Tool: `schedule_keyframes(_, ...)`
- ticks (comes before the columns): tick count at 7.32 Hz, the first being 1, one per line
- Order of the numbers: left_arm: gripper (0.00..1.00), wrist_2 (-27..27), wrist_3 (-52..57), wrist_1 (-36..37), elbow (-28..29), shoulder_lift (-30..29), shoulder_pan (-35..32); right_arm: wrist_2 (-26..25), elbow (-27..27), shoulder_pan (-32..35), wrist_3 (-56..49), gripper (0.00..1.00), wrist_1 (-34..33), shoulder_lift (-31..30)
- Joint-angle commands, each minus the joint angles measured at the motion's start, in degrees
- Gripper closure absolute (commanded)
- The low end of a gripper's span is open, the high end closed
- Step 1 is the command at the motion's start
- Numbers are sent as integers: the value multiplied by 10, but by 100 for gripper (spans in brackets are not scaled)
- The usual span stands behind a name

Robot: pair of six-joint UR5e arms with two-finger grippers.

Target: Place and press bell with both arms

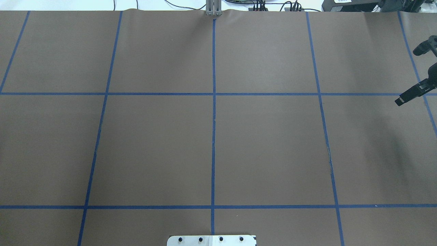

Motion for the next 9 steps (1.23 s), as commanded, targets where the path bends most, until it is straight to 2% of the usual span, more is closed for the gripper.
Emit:
schedule_keyframes(1,42,-1,0,0,0,-1,2,0,-1,0,0,0,0,0)
schedule_keyframes(3,100,-7,-5,0,-1,-15,3,1,0,0,0,0,0,-1)
schedule_keyframes(4,100,-10,-9,-8,-15,-17,3,0,3,0,1,0,0,-1)
schedule_keyframes(5,100,-21,-52,-2,-69,-17,3,0,7,-1,1,0,0,-1)
schedule_keyframes(6,100,-25,-79,58,-133,-29,4,0,11,0,1,0,0,-2)
schedule_keyframes(8,100,-24,-81,351,-275,-141,4,0,11,0,1,0,0,-3)
schedule_keyframes(9,100,-27,-85,445,-299,-212,5,0,11,-1,1,0,0,-3)
